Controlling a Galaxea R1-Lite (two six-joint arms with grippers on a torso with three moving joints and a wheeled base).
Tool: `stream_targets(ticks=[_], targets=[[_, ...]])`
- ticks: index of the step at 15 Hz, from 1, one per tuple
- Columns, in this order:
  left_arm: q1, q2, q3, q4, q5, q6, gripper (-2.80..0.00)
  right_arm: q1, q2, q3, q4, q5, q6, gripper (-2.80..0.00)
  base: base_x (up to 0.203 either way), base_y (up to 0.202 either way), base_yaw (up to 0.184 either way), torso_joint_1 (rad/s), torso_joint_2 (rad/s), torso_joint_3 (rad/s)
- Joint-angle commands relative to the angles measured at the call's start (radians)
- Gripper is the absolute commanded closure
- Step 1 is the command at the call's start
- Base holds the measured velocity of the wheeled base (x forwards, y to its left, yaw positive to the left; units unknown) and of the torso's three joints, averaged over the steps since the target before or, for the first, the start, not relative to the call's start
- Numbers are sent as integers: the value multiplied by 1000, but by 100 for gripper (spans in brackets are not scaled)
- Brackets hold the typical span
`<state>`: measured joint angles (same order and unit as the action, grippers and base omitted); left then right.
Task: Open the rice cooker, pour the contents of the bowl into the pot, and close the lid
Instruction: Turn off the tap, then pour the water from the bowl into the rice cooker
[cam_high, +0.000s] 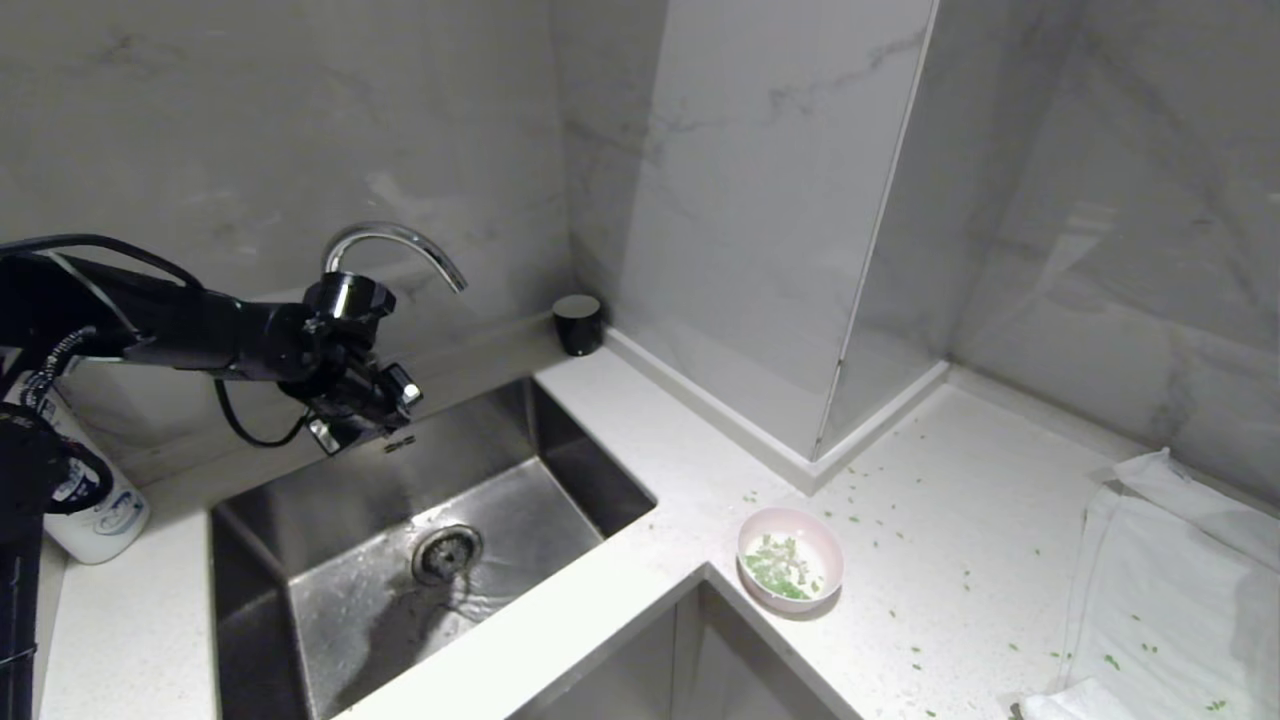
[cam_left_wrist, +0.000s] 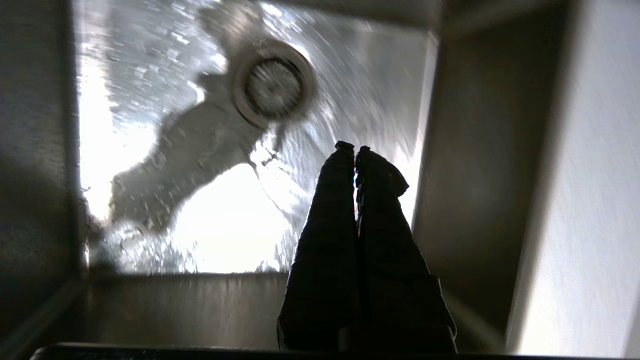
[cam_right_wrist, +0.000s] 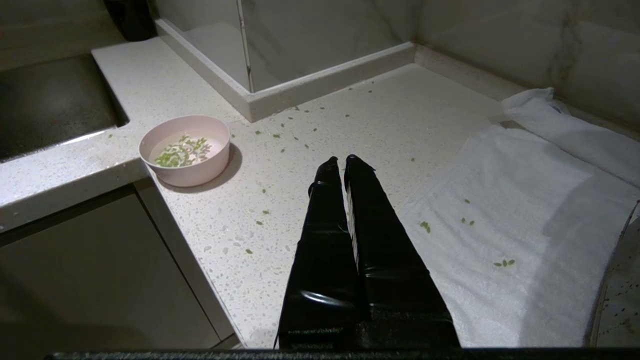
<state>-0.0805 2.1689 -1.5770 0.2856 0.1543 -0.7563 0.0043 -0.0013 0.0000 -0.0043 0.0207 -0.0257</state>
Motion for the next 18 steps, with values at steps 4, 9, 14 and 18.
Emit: stream_targets(ticks=[4,9,14,18], targets=[[-177,-408,454,-236,-91,262,0,0,0,2,0,1,0,0,0,0,0,0,0,0],[-253,-666,773,-533,-79,518,0,0,0,2,-1,1,0,0,0,0,0,0,0,0],[-239,-891,899,-550,165,713,0,0,0,2,0,1,0,0,0,0,0,0,0,0],[-152,-1058,933,-545,325,750,0,0,0,2,0,1,0,0,0,0,0,0,0,0]])
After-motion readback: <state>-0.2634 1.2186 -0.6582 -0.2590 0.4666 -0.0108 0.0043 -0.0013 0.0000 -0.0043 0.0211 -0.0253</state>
